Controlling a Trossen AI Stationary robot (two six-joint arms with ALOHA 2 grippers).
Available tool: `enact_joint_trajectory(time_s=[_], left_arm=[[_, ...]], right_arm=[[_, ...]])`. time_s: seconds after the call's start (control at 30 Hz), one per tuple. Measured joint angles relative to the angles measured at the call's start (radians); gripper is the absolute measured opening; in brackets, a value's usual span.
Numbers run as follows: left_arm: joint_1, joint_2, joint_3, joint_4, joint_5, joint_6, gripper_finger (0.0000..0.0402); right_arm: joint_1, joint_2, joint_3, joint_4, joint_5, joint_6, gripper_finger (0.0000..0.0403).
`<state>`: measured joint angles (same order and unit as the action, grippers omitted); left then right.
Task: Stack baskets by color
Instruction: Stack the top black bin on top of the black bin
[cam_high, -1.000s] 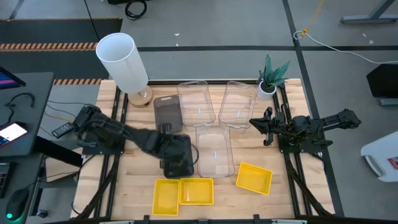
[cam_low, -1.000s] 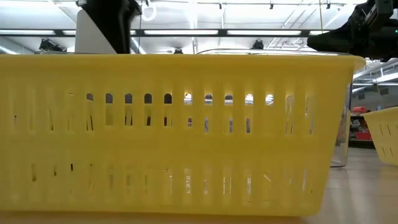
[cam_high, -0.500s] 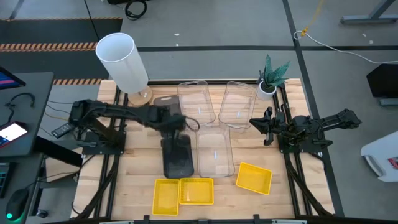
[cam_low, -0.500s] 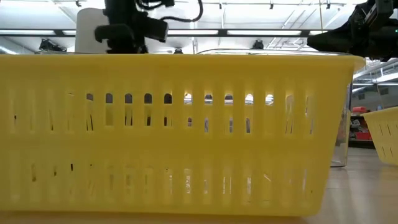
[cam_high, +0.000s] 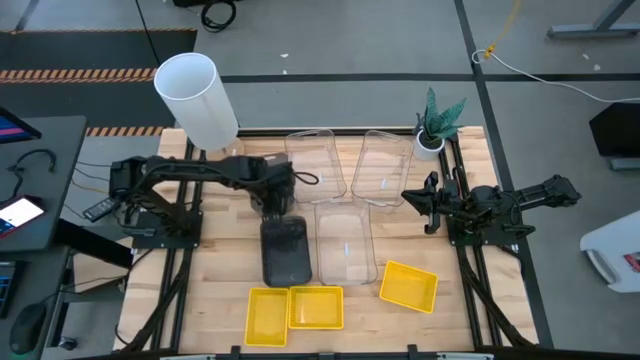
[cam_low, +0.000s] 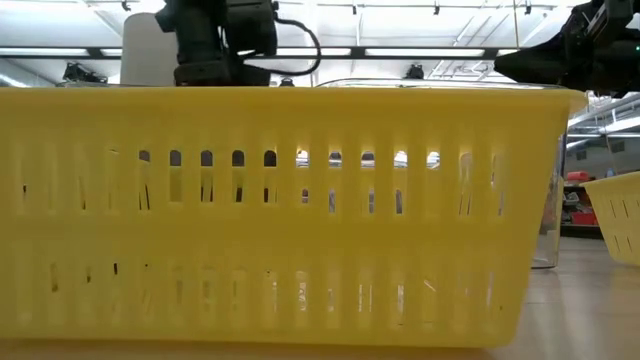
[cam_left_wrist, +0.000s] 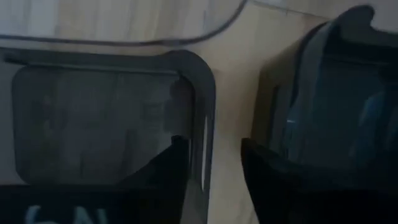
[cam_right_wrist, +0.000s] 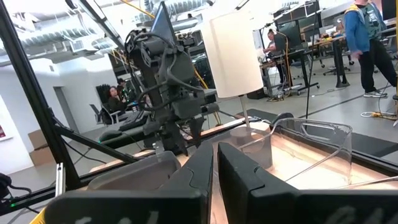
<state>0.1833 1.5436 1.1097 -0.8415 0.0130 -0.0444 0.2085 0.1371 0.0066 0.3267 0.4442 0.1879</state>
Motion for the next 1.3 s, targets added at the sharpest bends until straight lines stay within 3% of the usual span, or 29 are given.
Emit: enact_joint_trajectory(time_s=[0.17,0.33,0.6,0.87,1.1,1.3], left_arm=[[-0.001,0.000,-0.070,0.043,-0.044,0.004,0.0206],[-0.001,0.000,-0.117,0.076,-0.057,-0.002,0.0205],[-0.001,0.000,-0.136,0.082,-0.061,-0.031,0.0134],[-0.001,0.000,-0.136,0.075,-0.065,-0.049,0.0014],[-0.018,0.000,-0.105,-0.001,-0.118,-0.066,0.0006],[-0.066,0.000,0.003,-0.131,-0.172,-0.072,0.0005]], right_arm=[[0.000,0.000,0.000,0.000,0.000,0.000,0.0030],[0.000,0.000,0.000,0.000,0.000,0.000,0.0030],[0.000,0.000,0.000,0.000,0.000,0.000,0.0030],[0.000,0.000,0.000,0.000,0.000,0.000,0.0030],[0.000,0.000,0.000,0.000,0.000,0.000,0.0030],[0.000,0.000,0.000,0.000,0.000,0.000,0.0030]])
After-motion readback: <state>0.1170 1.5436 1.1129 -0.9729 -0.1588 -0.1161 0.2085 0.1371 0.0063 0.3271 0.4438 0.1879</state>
